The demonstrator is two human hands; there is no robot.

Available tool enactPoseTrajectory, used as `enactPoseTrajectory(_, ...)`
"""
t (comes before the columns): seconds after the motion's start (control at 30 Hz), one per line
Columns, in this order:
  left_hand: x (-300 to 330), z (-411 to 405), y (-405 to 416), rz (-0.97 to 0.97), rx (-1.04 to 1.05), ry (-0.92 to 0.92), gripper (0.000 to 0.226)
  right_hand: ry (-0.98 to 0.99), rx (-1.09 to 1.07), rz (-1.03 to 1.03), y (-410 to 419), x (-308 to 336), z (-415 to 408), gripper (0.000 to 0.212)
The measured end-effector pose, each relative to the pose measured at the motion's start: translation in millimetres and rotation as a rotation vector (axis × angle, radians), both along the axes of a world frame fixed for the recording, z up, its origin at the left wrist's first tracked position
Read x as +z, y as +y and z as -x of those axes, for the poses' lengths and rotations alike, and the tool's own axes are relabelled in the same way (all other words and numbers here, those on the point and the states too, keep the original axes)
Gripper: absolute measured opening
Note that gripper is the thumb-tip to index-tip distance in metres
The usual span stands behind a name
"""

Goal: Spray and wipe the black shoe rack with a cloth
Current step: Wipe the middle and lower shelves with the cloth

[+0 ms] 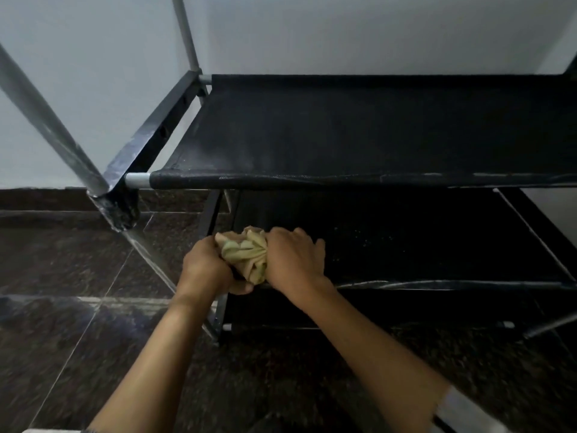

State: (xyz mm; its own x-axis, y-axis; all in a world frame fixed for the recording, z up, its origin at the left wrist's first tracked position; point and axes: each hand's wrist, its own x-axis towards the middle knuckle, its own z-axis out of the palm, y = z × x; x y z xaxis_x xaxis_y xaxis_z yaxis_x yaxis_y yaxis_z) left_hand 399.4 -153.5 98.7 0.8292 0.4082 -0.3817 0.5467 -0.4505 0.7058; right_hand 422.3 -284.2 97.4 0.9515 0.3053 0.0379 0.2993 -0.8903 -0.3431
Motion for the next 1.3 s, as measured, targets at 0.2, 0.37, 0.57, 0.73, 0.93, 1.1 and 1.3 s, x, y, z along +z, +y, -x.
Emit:
enactPoseTrajectory(0.2,-2,2,5,0.136,0.075,-0.009,0.095,-0.165,-0.240,-0.249,-10,-6,-81,0.029)
enactPoseTrajectory(0.37,2,10,3,0.051,0.025,-0.026,0.095,-0.016,-0.050,0.106,-22,7,-48,0.033)
enactPoseTrajectory(0.57,4,13,-1,-0.001,0.008,-0.058,0.088,0.052,-0.020,0.150,-28,-2,2,0.048)
enactPoseTrajectory(0.73,1,16,2,0.026,0.013,-0.086,0.076,-0.087,-0.239,-0.061,-21,-4,-50,0.024)
enactPoseTrajectory(0.93,-2,18,4,0.044,0.002,-0.118,0.081,-0.003,-0.149,0.001,-30,9,-76,0.040)
enactPoseTrajectory(1.1,-3,22,1,0.084,0.031,-0.142,0.086,0.212,0.038,0.188,-48,13,-8,0.052)
enactPoseTrajectory(1.3,8,10,-23,-0.149,-0.195,-0.070,0.116,0.179,0.021,0.122,-46,13,3,0.075)
